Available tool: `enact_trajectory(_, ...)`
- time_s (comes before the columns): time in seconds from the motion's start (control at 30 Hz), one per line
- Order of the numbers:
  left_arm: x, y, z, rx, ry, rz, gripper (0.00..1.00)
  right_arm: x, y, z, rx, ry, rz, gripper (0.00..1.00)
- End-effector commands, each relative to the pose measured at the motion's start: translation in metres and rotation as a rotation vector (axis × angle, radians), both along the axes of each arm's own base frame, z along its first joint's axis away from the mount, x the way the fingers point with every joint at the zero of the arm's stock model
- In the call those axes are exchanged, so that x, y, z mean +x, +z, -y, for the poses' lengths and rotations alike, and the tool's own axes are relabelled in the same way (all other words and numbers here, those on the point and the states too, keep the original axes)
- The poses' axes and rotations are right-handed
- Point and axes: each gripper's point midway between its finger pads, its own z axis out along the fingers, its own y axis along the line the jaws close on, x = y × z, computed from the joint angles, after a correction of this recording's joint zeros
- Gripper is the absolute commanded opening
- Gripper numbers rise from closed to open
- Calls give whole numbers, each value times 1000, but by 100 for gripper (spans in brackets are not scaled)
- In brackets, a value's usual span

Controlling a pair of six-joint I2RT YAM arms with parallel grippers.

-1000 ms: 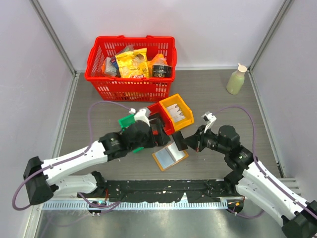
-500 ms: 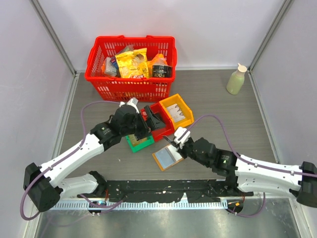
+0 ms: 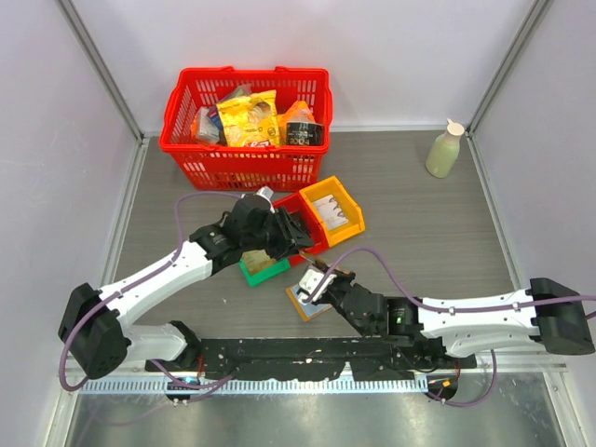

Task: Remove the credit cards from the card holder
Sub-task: Place the credit card in the storage box.

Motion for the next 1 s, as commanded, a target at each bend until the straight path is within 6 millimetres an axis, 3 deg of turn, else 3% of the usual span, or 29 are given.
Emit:
enact_trajectory(0.0, 10, 22, 5, -59, 11, 71, 29, 3, 24, 1, 55, -56, 78, 1)
enact_trajectory(0.07, 11, 22, 1, -50, 25, 83, 5, 3, 25, 3, 74, -62, 72, 2)
enact_trajectory(0.1, 14, 21, -1, -39, 39, 92, 0, 3, 24, 3, 96, -66, 57, 3)
enact_trajectory(0.17, 16, 21, -7, -23, 65, 115, 0, 2, 25, 3, 149, -75, 13, 12)
enact_trajectory(0.23, 22, 16, -17, 9, 110, 142, 0, 2, 24, 5, 181, -87, -30, 38)
enact_trajectory(0.27, 24, 14, -21, 26, 129, 156, 0, 2, 21, 6, 200, -92, -70, 43)
enact_trajectory(0.3, 29, 11, -29, 53, 166, 179, 0, 7, 22, 9, 224, -114, -89, 56)
enact_trajectory(0.4, 39, 5, -48, 124, 249, 222, 0, 20, 20, 20, 366, -181, -248, 75)
enact_trajectory(0.43, 43, 7, -53, 135, 275, 244, 0, 16, 15, 18, 416, -165, -346, 83)
enact_trajectory(0.47, 47, 7, -60, 156, 311, 264, 0, 27, 17, 27, 461, -205, -381, 85)
enact_trajectory(0.53, 57, 7, -74, 199, 385, 302, 0, 30, 13, 36, 522, -225, -489, 88)
enact_trajectory(0.73, 88, 12, -90, 286, 527, 384, 0, 26, 21, 74, 669, -327, -564, 88)
enact_trajectory(0.97, 134, -1, -66, 337, 542, 378, 0, 16, 21, 97, 758, -371, -598, 88)
